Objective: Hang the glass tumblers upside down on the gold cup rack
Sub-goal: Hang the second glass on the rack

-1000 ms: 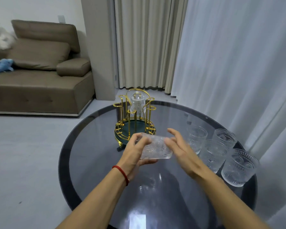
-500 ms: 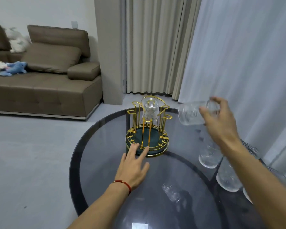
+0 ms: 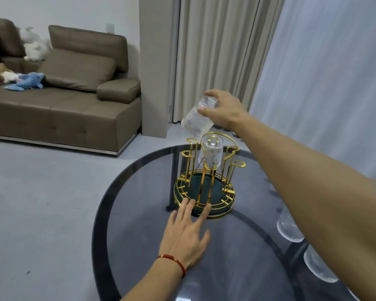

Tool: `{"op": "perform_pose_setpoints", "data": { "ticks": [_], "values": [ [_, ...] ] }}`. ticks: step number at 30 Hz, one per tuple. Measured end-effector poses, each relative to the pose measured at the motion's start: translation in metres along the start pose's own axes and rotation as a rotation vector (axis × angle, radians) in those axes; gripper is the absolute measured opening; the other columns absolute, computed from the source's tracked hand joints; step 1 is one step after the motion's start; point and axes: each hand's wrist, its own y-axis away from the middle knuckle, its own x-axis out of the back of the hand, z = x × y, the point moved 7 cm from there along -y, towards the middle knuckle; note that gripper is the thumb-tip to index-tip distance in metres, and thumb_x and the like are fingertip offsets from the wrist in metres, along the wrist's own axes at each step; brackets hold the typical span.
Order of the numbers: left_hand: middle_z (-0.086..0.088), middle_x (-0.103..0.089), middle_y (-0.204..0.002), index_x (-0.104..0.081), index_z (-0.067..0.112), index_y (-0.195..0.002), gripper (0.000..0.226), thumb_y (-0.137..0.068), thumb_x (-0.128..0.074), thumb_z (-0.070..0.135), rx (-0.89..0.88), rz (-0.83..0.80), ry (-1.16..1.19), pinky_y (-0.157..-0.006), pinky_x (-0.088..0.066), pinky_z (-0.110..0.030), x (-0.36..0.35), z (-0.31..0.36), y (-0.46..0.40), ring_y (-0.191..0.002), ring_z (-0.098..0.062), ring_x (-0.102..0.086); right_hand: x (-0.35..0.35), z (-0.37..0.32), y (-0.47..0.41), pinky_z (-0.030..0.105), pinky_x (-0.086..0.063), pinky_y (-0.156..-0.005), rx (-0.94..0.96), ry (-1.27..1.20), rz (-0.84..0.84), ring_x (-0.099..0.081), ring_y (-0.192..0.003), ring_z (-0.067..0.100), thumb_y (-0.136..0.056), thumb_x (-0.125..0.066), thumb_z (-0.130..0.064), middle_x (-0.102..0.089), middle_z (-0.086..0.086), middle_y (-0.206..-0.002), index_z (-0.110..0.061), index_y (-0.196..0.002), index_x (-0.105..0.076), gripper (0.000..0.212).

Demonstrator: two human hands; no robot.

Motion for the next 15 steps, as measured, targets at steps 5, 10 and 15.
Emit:
{"op": "perform_pose_setpoints", "data": {
  "ticks": [5, 10, 15],
  "values": [
    [-0.008, -0.004, -0.17, 0.007, 0.05, -0.155, 0.065, -0.1, -0.028, 0.054, -0.004, 0.023, 0.024, -0.125, -0.001, -0.046, 0.004, 0.002, 0.002, -0.154, -0.023, 0.013, -0.034, 0.006, -0.015, 0.042, -0.035, -0.118, -0.043, 0.069, -0.134, -0.045, -0.144, 0.028, -0.094, -0.069, -0.037, -0.047, 0.006, -0.159, -0.018, -0.154, -0.045, 0.067],
    [-0.009, -0.006, -0.169, 0.005, 0.049, -0.155, 0.063, -0.101, -0.026, 0.054, -0.008, 0.023, 0.035, -0.125, -0.003, -0.05, 0.005, 0.003, 0.002, -0.155, -0.025, 0.011, -0.061, 0.015, -0.017, 0.05, -0.042, -0.115, -0.059, 0.194, -0.221, -0.053, -0.137, 0.033, -0.089, -0.071, -0.047, -0.052, 0.009, -0.154, -0.023, -0.151, -0.048, 0.07],
    [-0.01, -0.012, -0.168, -0.002, 0.048, -0.156, 0.062, -0.1, -0.028, 0.053, -0.005, 0.054, 0.048, -0.125, -0.006, -0.051, 0.006, 0.004, 0.003, -0.155, -0.026, 0.006, -0.083, 0.021, -0.012, 0.049, -0.049, -0.104, -0.011, 0.415, -0.258, -0.058, -0.131, 0.031, -0.085, -0.071, -0.063, -0.06, 0.006, -0.146, -0.033, -0.15, -0.048, 0.075]
  ]
}}
